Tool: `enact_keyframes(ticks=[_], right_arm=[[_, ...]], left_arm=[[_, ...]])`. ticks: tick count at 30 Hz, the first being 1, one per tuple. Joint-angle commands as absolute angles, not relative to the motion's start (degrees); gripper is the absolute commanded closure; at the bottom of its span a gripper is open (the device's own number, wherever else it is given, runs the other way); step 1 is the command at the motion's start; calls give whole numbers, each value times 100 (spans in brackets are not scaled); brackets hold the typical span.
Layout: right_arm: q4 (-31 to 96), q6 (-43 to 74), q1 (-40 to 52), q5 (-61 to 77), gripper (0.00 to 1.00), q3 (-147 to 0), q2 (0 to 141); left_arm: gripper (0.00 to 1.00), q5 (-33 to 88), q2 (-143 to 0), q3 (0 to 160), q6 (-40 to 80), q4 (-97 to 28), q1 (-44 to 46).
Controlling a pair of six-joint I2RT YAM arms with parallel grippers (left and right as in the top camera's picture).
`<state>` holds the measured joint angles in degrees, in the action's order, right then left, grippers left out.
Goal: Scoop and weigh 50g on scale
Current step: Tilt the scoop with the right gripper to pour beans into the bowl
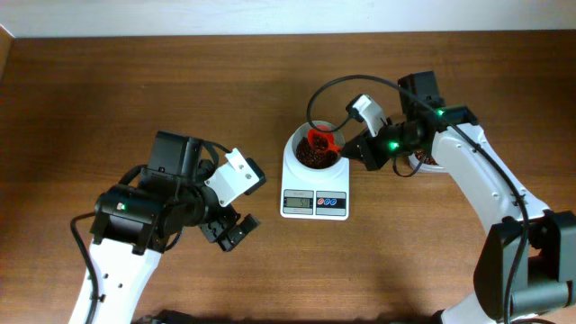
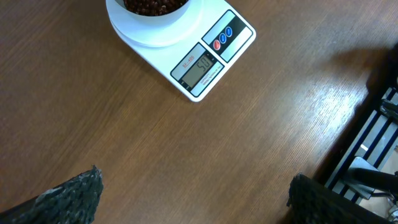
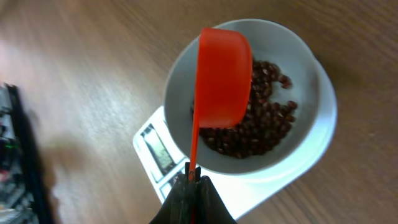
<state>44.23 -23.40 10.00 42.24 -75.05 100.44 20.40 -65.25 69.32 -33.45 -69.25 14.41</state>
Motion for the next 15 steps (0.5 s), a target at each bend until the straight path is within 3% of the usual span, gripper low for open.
enact_keyframes(ticks=[1,6,15], right_arm=[[4388,-1660,976,4742,96,-7520,9937],[4268,-711,803,4849,96,-7522,9937],[4287,-504,779,5196,96,-7520,9937]], left_arm=[[1,2123,-6510,7017,-3433,-6928,1409],[1,2126,-6510,7017,-3433,-6930,1409],[1,2123,-6510,7017,-3433,-6928,1409]])
